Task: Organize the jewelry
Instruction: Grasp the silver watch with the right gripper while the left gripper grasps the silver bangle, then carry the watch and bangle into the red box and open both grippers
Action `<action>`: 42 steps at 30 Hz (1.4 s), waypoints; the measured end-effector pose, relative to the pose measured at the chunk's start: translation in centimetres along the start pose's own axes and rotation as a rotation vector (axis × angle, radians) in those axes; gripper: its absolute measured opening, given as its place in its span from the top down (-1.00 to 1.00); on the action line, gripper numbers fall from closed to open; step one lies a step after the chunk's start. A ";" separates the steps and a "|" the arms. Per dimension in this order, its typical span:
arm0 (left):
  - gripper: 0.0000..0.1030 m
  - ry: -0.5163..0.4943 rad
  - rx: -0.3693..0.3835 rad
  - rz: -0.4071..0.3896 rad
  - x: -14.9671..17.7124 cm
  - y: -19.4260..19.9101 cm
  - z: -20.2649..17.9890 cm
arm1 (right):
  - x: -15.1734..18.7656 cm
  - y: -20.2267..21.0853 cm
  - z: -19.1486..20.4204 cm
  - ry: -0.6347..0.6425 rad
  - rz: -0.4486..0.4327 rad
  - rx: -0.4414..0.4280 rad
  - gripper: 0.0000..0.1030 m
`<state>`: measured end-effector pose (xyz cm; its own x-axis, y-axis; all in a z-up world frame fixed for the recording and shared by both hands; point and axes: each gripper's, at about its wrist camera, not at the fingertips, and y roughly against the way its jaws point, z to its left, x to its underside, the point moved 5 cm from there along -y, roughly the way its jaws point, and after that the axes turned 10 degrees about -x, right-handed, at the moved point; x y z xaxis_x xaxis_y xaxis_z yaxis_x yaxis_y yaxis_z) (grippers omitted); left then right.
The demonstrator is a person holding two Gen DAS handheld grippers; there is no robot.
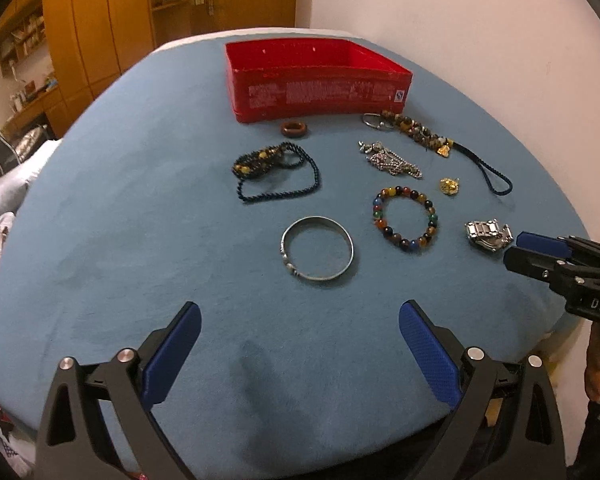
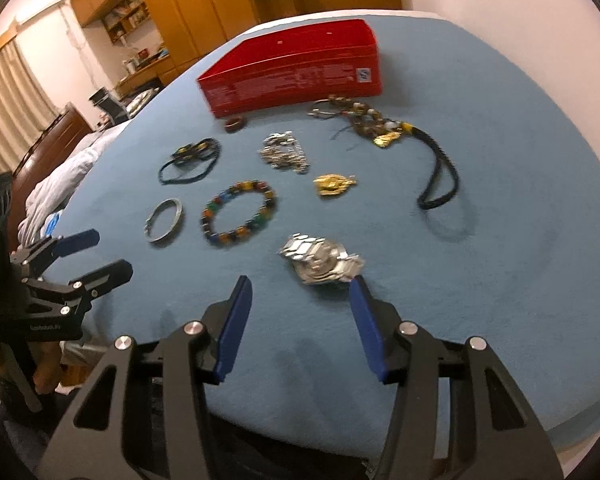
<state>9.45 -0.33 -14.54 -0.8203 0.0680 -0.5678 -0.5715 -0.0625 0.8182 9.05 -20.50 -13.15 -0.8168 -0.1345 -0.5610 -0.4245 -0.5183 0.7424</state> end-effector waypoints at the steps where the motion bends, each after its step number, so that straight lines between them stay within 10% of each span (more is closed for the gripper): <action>1: -0.93 -0.005 -0.004 0.004 -0.1 -0.5 -0.1 | -0.1 -0.1 -0.3 -0.002 -0.002 0.002 -0.10; 6: -0.93 -0.027 -0.030 0.033 -0.3 -2.8 -0.6 | -0.3 -1.4 -1.0 0.052 0.005 0.044 -0.32; 14: -0.94 -0.031 -0.074 -0.013 -1.4 -4.1 -1.1 | -0.8 -2.9 -1.4 0.125 0.012 0.066 0.31; 20: -0.92 -0.032 -0.077 -0.028 -2.1 -4.7 -1.4 | -1.2 -3.1 -1.8 0.123 -0.004 0.038 0.37; 26: 0.05 -0.024 -0.056 -0.029 -2.2 -3.8 -1.3 | -1.2 -2.8 -1.5 0.115 -0.002 0.020 0.41; 42: 0.05 -0.024 -0.022 -0.085 -2.8 -0.2 -1.0 | -1.9 -0.8 1.1 0.145 -0.032 -0.019 0.41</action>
<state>11.85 -1.51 -13.18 -0.7680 0.0974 -0.6330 -0.6400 -0.0776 0.7645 10.52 -18.90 -12.27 -0.7374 -0.2380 -0.6321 -0.4407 -0.5397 0.7173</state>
